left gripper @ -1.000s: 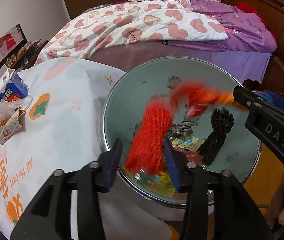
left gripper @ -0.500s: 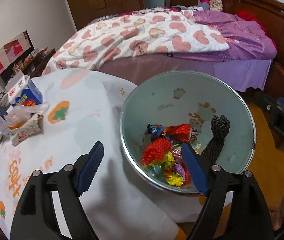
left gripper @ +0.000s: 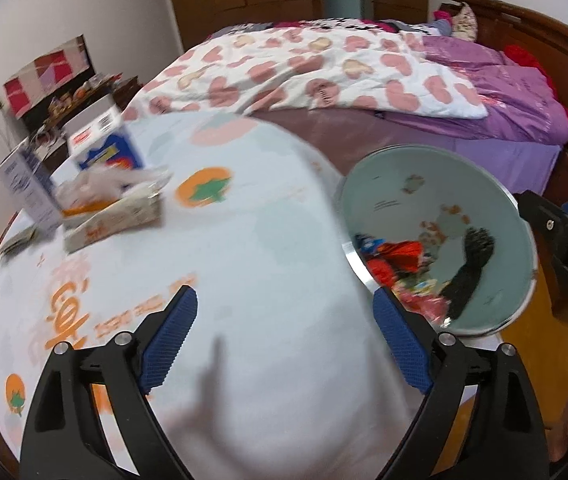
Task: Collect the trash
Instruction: 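Move both open tools back to the table toward the remaining trash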
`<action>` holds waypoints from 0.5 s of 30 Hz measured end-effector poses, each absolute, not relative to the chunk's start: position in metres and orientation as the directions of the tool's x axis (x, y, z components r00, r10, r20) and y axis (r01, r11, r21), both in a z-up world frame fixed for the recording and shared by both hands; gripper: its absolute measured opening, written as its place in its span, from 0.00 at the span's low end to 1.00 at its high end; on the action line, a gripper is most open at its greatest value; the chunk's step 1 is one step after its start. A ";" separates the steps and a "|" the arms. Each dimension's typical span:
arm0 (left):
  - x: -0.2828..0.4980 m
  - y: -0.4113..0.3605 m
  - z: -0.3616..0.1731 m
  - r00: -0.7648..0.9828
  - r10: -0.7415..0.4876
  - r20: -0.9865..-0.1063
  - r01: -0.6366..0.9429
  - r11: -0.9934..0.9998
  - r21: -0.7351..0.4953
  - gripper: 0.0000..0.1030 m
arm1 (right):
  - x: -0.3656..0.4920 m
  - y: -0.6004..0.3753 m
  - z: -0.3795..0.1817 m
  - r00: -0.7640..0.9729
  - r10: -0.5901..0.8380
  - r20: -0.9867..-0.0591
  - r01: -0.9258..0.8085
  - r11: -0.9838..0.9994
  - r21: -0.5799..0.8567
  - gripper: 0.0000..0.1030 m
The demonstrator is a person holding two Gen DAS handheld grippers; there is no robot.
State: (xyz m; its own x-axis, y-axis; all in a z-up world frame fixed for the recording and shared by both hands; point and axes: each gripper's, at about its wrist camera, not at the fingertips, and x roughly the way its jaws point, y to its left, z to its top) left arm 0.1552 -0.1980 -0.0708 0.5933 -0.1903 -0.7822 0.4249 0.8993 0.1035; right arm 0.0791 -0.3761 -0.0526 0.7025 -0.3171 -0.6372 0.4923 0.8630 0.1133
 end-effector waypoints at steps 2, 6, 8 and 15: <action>0.159 -0.181 -0.072 0.598 -0.174 -0.783 0.404 0.909 0.107 0.85 | 0.086 -0.363 -0.051 0.711 -0.304 -0.635 0.468 0.878 0.104 0.62; 0.170 -0.136 -0.077 0.598 -0.125 -0.792 0.330 0.939 0.102 0.85 | 0.099 -0.337 -0.051 0.721 -0.267 -0.639 0.424 0.900 0.103 0.62; 0.176 -0.117 -0.079 0.595 -0.102 -0.797 0.294 0.951 0.097 0.85 | 0.107 -0.323 -0.052 0.726 -0.241 -0.644 0.397 0.911 0.106 0.62; 0.197 -0.056 -0.083 0.604 -0.048 -0.796 0.206 0.974 0.098 0.84 | 0.130 -0.274 -0.057 0.735 -0.160 -0.659 0.290 0.952 0.093 0.62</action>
State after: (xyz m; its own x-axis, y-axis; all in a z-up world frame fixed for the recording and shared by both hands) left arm 0.1971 -0.0562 -0.0830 0.6036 -0.0477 -0.7959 0.2056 0.9738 0.0976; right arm 0.1297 -0.2735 -0.0567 0.7352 -0.1601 -0.6586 0.2904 0.9524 0.0926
